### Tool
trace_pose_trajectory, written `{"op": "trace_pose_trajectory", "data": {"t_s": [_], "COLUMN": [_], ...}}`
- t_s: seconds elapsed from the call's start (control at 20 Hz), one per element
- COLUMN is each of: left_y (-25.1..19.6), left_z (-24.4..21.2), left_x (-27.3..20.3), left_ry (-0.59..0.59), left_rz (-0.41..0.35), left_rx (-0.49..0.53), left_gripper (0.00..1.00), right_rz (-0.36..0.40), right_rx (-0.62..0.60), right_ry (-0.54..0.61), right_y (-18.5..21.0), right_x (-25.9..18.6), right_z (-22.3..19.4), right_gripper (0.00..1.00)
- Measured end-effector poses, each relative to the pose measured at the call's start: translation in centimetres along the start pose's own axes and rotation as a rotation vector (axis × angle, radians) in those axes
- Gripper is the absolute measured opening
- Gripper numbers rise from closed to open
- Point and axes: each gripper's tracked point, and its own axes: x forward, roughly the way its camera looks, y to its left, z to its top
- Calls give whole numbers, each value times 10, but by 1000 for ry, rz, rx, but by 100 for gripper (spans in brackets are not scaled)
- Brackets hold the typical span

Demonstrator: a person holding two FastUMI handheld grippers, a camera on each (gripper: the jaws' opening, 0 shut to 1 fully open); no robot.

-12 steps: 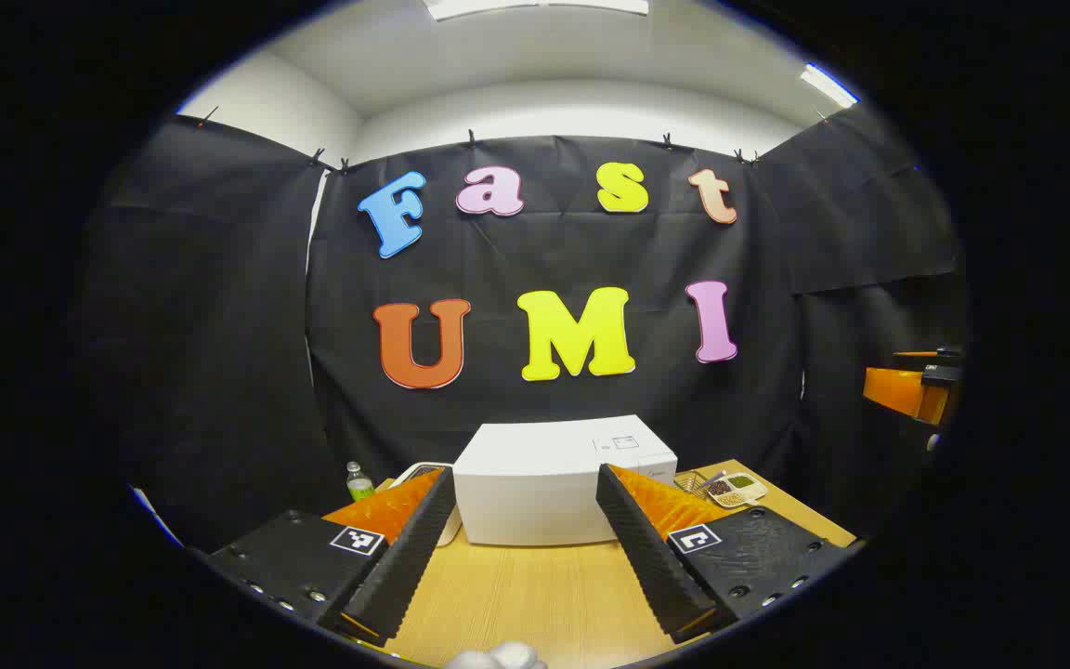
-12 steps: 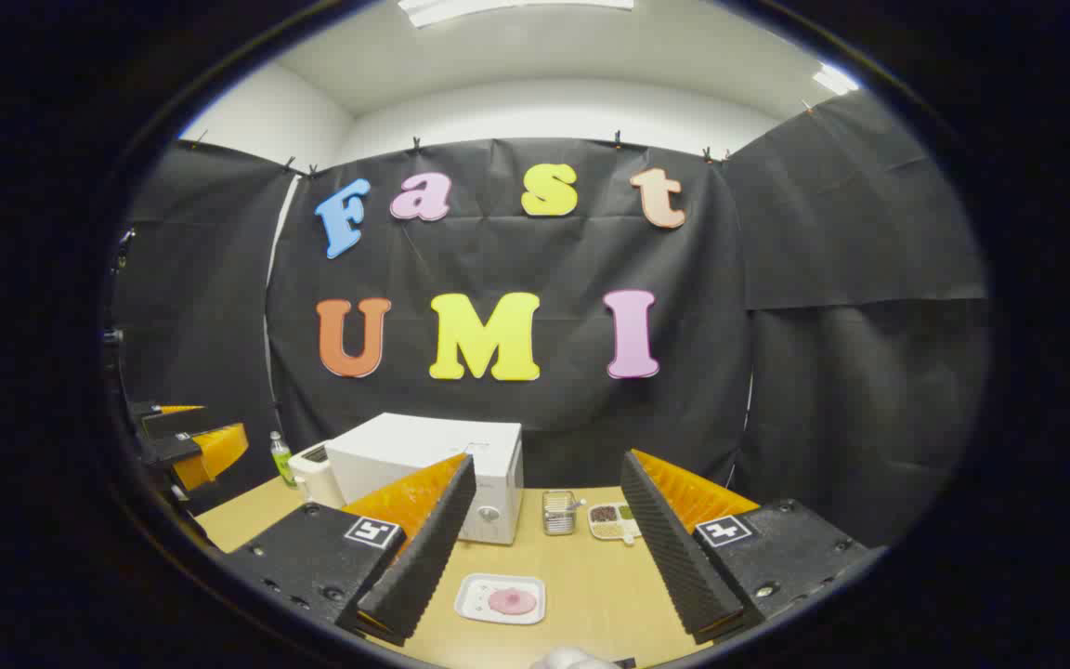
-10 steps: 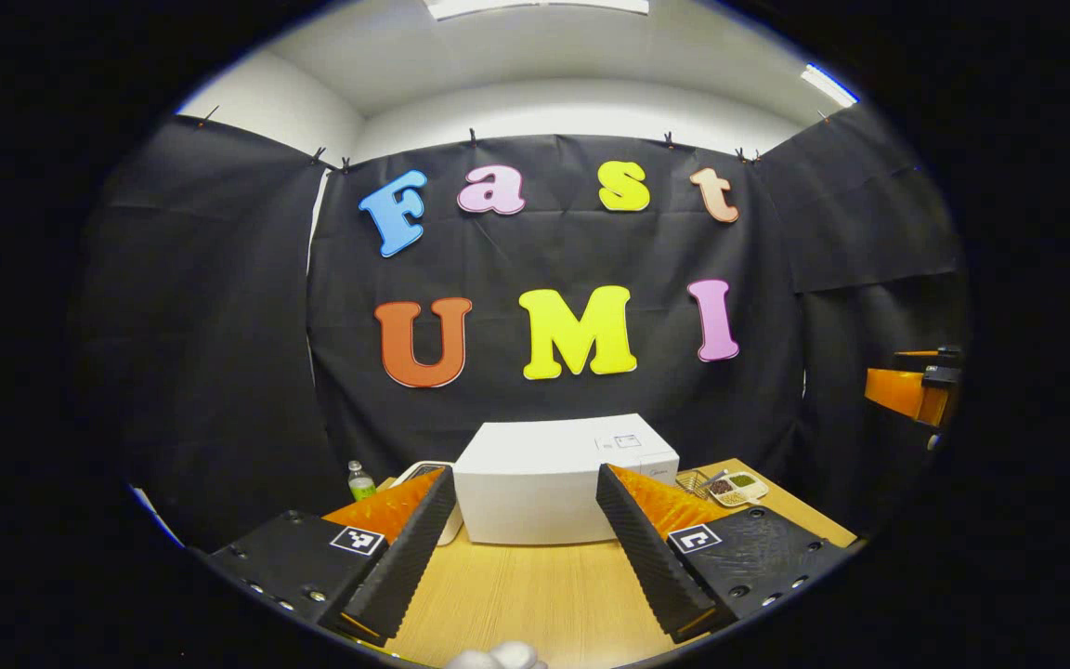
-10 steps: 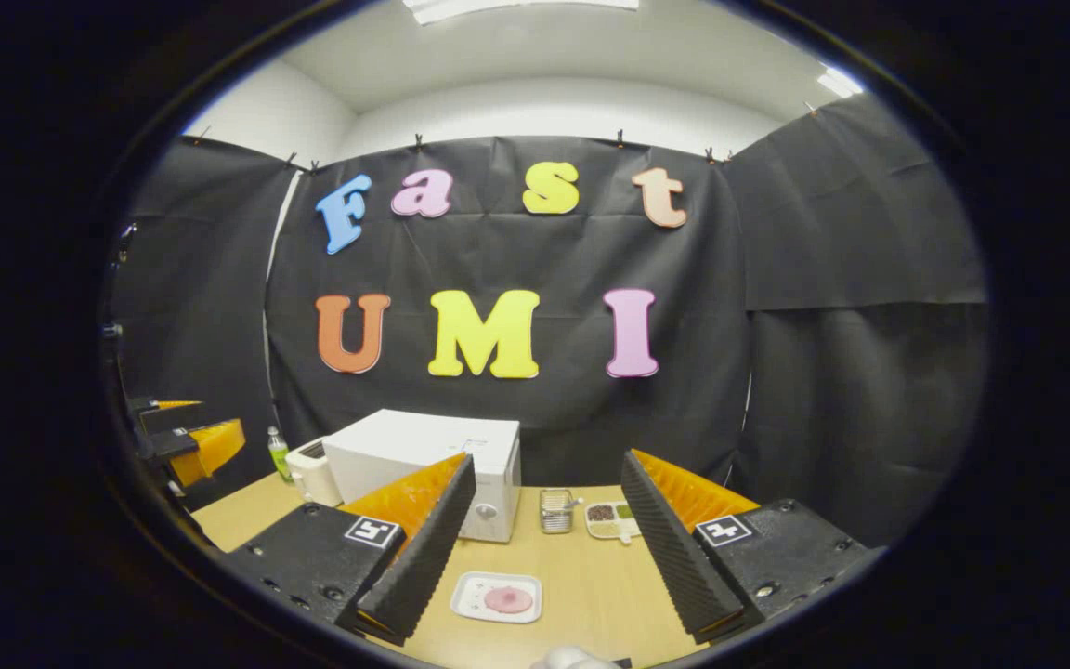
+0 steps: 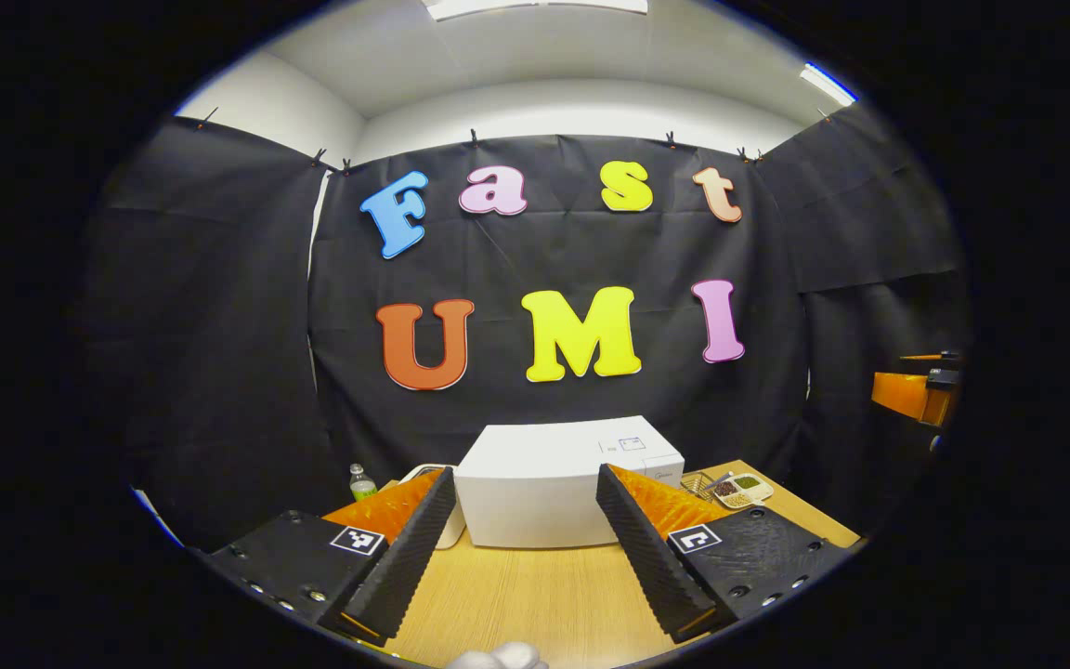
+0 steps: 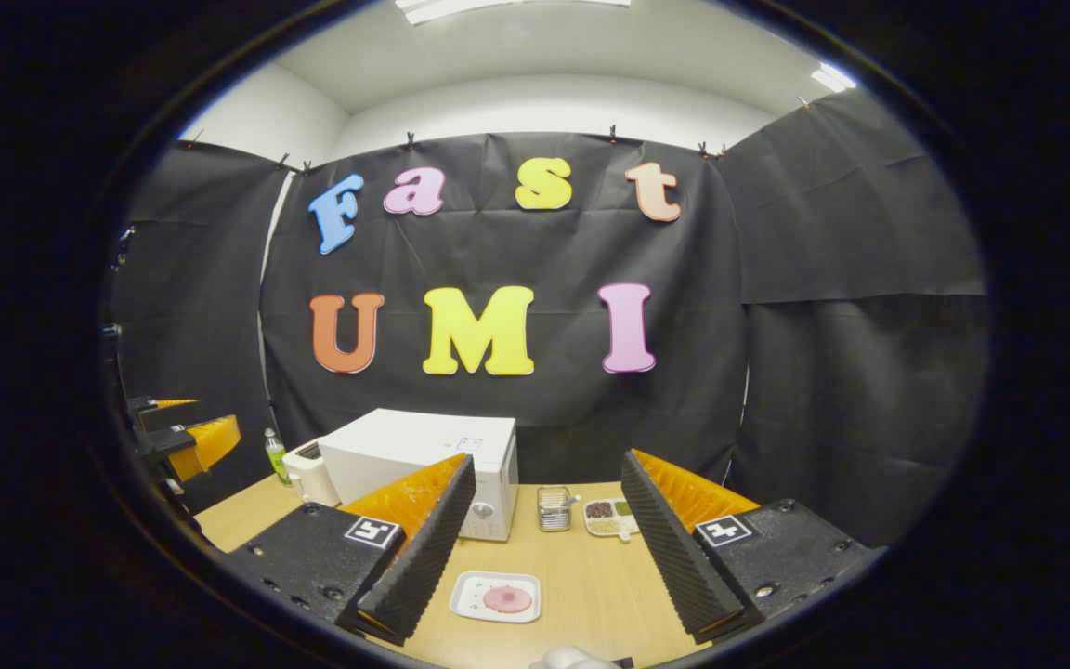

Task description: Open the microwave oven with the left hand, put the food in, and close the microwave oven.

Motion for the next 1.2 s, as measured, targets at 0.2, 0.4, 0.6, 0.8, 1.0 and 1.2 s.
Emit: {"op": "trace_pose_trajectory", "data": {"t_s": [0.2,0.4,0.6,0.8,1.0,1.2], "left_y": [-12,-46,-95,-136,-165,-180], "left_z": [-11,-44,-86,-133,-182,-220], "left_x": [15,53,101,157,214,258], "left_ry": [-7,-4,7,47,100,134], "left_rz": [-5,-41,-100,-144,-153,-138], "left_rx": [28,-3,-30,-40,-31,-13], "left_gripper": [95,95,95,95,96,96], "right_rz": [6,-6,-44,-79,-96,-130], "right_rx": [25,23,41,11,-5,-34], "right_ry": [-8,-1,24,47,68,105], "right_y": [-4,-20,-40,-51,-51,-57], "right_x": [3,5,11,19,27,26], "right_z": [4,5,6,3,-5,-16], "right_gripper": [100,100,100,100,92,100]}}
